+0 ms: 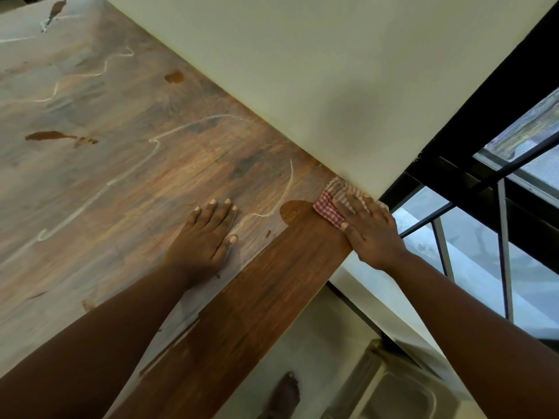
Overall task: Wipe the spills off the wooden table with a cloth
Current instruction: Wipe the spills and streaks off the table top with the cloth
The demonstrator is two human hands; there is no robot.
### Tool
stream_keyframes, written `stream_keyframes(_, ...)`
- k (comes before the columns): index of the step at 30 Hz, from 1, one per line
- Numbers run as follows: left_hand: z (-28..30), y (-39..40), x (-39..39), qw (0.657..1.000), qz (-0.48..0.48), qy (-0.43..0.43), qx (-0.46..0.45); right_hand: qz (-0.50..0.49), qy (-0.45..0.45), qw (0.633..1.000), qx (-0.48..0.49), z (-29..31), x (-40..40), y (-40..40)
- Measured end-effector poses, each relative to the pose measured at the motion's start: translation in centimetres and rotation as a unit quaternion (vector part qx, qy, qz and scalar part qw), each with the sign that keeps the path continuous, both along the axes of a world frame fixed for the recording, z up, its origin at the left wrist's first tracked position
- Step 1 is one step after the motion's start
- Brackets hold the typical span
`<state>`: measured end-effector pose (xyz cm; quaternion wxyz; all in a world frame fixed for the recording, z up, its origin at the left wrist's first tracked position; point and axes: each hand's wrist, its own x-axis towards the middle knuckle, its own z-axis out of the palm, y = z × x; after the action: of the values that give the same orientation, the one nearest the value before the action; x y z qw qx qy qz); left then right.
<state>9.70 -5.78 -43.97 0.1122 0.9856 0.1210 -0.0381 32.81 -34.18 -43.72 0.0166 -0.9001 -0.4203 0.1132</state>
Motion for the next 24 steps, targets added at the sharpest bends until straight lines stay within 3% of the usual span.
stream_keyframes(4, 0.0, 0.0, -0.1, 1.0, 0.0, 0.005, 0.003, -0.039, 0.029, 0.999, 0.001, -0.2, -3.1, 0.7)
stream_keyframes(11, 0.2, -0.1, 0.1, 1.0, 0.003, 0.006, 0.005, 0.031, 0.023, 0.999, 0.003, -0.1, -2.4, 0.4)
stream_keyframes(19, 0.3, -0.1, 0.1, 1.0, 0.004, 0.009, 0.002, -0.066, 0.026, 0.997, -0.01, -0.1, -0.8, 2.8)
stream_keyframes(24, 0.3, -0.1, 0.1, 1.0, 0.006, 0.012, 0.002, -0.047, 0.031, 0.998, 0.009, -0.7, -3.8, 2.8)
